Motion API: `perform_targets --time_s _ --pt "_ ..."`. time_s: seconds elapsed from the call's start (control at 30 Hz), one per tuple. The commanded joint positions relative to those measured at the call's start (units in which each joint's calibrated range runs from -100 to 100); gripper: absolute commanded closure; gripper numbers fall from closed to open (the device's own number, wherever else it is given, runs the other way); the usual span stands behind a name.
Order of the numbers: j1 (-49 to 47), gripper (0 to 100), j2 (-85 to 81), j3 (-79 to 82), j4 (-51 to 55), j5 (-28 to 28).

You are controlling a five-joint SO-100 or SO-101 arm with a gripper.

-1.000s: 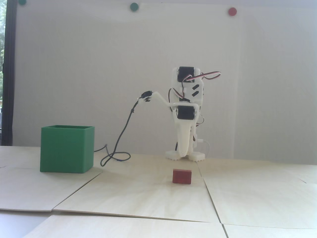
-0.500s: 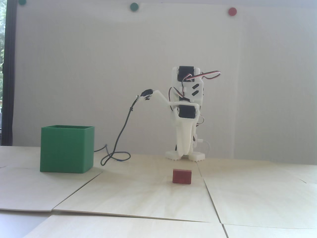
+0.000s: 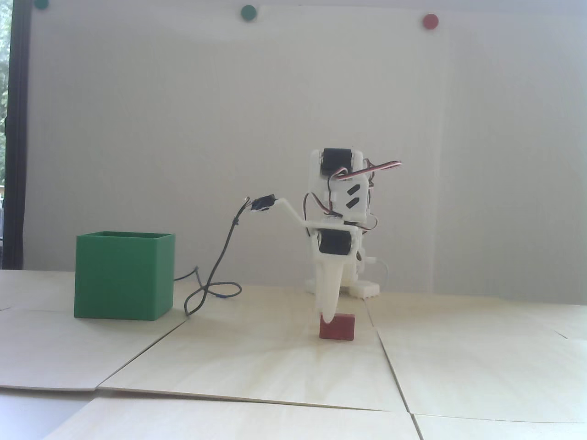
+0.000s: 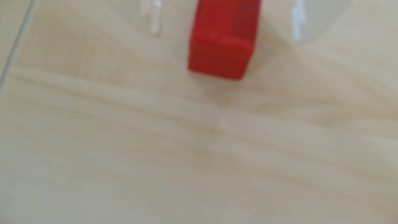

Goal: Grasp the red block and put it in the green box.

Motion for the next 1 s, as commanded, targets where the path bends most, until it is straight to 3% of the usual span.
perform_targets --time_s 0.0,0.97 --pt "1.26 78 -0.78 -4.41 -0.07 0.27" --pt "-2.76 78 -0.7 -4.24 0.1 1.37"
